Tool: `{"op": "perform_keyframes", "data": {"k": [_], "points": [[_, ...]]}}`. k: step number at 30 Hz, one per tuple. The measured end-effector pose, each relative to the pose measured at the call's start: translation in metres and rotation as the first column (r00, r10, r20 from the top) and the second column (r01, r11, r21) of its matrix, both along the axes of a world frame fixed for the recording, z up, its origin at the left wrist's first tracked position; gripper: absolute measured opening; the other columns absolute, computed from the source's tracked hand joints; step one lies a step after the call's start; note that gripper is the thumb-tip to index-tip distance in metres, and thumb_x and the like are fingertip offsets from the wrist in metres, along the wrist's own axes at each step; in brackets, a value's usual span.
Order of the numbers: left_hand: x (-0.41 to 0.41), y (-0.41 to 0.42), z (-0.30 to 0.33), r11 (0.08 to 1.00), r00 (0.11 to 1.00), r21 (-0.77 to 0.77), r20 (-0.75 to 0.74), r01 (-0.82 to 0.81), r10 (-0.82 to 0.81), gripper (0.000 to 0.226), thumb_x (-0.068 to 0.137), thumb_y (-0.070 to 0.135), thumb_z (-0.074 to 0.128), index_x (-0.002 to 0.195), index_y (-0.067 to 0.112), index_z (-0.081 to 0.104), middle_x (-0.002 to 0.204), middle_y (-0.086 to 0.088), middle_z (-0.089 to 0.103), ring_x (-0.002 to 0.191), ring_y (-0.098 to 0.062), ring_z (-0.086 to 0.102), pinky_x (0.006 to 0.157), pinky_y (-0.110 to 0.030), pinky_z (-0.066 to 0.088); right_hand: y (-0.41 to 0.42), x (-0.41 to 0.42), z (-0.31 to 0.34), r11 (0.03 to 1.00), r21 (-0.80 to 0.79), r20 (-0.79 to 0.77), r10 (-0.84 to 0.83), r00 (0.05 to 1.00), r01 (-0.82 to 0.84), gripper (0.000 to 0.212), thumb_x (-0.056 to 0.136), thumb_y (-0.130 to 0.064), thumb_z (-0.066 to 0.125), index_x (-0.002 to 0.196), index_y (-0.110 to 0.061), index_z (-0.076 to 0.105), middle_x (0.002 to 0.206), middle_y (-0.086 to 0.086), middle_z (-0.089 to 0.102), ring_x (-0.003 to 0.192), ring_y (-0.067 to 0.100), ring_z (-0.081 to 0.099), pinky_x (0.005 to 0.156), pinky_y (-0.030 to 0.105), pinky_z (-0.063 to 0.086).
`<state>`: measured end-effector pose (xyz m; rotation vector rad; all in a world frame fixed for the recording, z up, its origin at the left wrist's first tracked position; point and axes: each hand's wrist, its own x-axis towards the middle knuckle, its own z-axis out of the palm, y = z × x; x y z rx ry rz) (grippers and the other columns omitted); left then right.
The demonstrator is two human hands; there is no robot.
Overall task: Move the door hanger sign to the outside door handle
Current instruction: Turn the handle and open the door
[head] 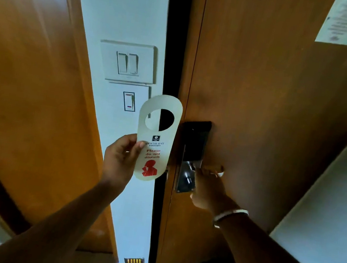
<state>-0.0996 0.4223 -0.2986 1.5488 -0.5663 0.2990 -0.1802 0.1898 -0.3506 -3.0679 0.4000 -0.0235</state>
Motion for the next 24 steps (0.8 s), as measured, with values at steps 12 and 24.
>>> {"op": "perform_keyframes", "data": {"k": [12, 24], "points": [[-0.012, 0.024, -0.047, 0.954, 0.965, 0.149, -0.074, 0.260, -0.251, 0.021, 0.098, 0.025, 0.060, 0.112, 0.012, 0.070, 0.107, 0.010, 0.073, 0.091, -0.002, 0.072, 0.074, -0.022, 0.062, 0.051, -0.126, 0.013, 0.844, 0.298, 0.118, -0.496, 0.860, 0.446, 0.063, 0.088, -0.021, 0.064, 0.145, -0.014, 0.038, 0.141, 0.014, 0.052, 0.129, 0.032, 0.051, 0.107, 0.045, 0.044], [-0.051, -0.060, -0.016, 0.861, 0.893, 0.245, -0.056, 0.445, -0.446, 0.008, 0.098, 0.014, 0.060, 0.102, 0.009, 0.066, 0.098, -0.006, 0.073, 0.086, -0.020, 0.072, 0.071, -0.037, 0.061, 0.082, -0.227, 0.203, 0.846, 0.464, 0.746, -0.533, 0.398, 0.264, 0.059, 0.090, -0.025, 0.064, 0.143, -0.021, 0.037, 0.139, -0.009, 0.049, 0.120, -0.004, 0.043, 0.098, 0.005, 0.032]]}}
